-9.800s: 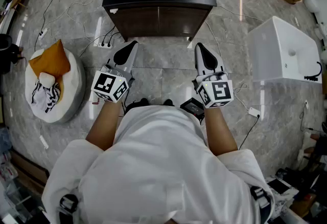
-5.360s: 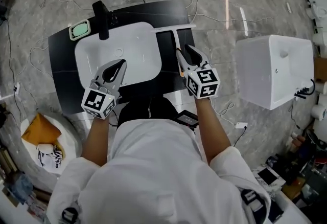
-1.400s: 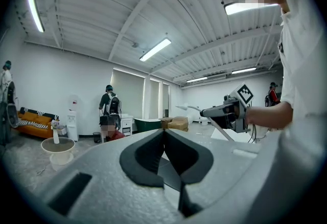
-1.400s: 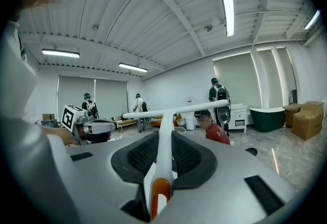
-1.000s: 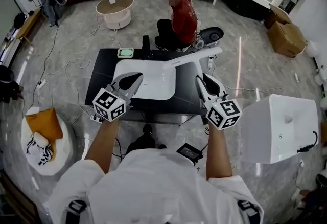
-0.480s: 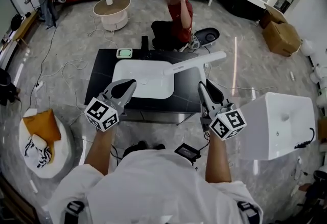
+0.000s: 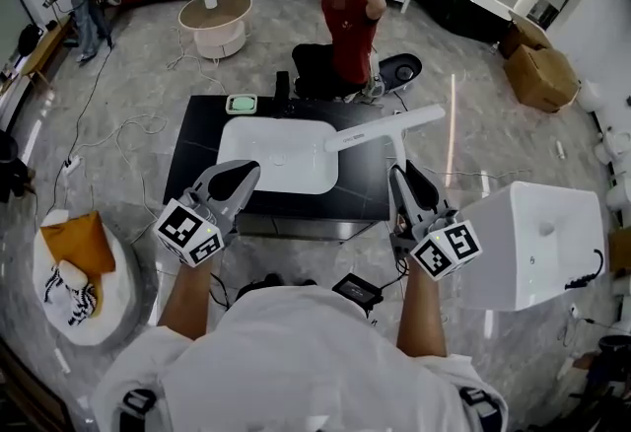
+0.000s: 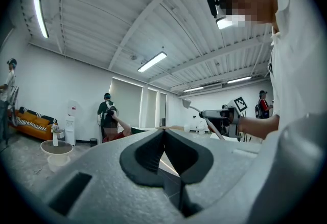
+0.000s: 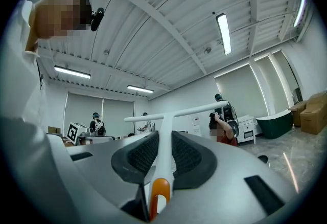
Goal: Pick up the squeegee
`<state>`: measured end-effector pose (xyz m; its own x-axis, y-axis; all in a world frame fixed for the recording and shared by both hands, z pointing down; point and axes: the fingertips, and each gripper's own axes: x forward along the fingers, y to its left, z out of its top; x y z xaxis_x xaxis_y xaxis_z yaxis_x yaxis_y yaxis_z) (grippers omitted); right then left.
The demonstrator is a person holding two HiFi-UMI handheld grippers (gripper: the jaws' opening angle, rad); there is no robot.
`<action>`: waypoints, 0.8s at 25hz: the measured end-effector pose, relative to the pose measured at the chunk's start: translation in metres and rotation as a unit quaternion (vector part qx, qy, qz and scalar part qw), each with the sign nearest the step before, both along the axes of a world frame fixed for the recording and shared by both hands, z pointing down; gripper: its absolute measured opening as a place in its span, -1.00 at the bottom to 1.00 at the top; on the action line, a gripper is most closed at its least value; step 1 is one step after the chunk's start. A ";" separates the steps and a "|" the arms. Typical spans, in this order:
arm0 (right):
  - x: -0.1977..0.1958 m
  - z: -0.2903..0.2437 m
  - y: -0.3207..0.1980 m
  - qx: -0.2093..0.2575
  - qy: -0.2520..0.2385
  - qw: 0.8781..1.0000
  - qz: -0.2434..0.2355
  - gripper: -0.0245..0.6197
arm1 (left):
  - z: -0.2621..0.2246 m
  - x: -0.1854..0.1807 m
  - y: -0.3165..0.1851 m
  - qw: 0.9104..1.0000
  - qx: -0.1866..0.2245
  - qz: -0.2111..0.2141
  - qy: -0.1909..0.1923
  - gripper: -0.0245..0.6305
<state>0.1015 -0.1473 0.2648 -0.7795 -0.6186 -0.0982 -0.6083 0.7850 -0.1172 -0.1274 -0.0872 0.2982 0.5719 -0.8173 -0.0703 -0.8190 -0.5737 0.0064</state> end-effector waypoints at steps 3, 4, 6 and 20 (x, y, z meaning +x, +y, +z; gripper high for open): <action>-0.004 0.002 0.002 -0.001 -0.001 1.000 0.000 -0.66 | 0.000 0.004 0.001 1.000 0.001 0.011 0.001 -0.88; -0.005 0.003 0.003 -0.001 -0.001 1.000 0.000 -0.66 | -0.001 0.005 0.002 1.000 0.001 0.015 0.001 -0.88; -0.007 0.004 0.005 -0.002 -0.001 1.000 0.001 -0.66 | -0.004 0.006 0.002 1.000 0.002 0.020 0.003 -0.88; -0.006 0.007 0.018 -0.001 -0.003 1.000 0.007 -0.66 | -0.005 0.014 0.006 0.999 0.008 0.050 0.019 -0.88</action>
